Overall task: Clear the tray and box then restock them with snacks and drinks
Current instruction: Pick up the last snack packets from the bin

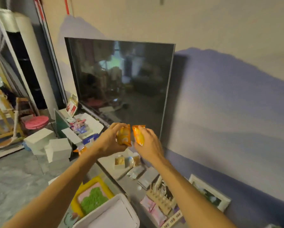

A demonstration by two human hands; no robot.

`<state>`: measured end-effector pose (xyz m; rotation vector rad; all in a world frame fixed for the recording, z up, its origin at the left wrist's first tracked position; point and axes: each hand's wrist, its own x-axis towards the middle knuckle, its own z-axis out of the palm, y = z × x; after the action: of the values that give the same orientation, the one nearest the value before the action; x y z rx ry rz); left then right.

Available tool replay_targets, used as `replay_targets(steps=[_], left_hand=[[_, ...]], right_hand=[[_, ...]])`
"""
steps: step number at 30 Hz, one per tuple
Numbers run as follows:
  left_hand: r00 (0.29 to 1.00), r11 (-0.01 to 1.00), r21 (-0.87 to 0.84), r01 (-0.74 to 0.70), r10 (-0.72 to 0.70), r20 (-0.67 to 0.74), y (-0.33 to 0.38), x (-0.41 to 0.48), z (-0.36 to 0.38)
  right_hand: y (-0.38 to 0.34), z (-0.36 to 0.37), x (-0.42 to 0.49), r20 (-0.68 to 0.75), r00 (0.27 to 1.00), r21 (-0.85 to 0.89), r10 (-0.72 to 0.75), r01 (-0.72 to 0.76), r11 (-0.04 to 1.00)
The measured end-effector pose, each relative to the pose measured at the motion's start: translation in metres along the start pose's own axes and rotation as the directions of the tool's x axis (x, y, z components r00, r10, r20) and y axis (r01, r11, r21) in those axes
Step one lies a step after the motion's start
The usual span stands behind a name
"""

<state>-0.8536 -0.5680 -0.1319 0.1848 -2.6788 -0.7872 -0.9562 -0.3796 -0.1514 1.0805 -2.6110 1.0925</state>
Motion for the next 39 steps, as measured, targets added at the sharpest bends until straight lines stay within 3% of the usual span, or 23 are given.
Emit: replay_targets(steps=[7, 12, 21, 31, 39], left_hand=[[0.961, 0.968, -0.055, -0.246, 0.251, 0.118, 0.101, 0.046, 0.064], [0.885, 0.903, -0.14, -0.406, 0.427, 0.187, 0.182, 0.055, 0.124], [0.739, 0.784, -0.311, -0.537, 0.615, 0.275, 0.354, 0.032, 0.251], [0.711, 0.826, -0.348, -0.444, 0.561, 0.424, 0.486, -0.04, 0.404], [0.693, 0.916, -0.233, -0.326, 0.4, 0.6, 0.478, -0.072, 0.502]], right_hand=[[0.06, -0.091, -0.06, -0.172, 0.963, -0.109, 0.206, -0.226, 0.968], [0.108, -0.172, -0.134, -0.292, 0.9, -0.155, 0.324, -0.379, 0.912], [0.197, -0.3, -0.289, -0.452, 0.755, -0.166, 0.475, -0.595, 0.787], [0.321, -0.392, -0.421, -0.428, 0.721, -0.211, 0.545, -0.666, 0.716], [0.425, -0.328, -0.475, -0.296, 0.677, -0.163, 0.674, -0.731, 0.663]])
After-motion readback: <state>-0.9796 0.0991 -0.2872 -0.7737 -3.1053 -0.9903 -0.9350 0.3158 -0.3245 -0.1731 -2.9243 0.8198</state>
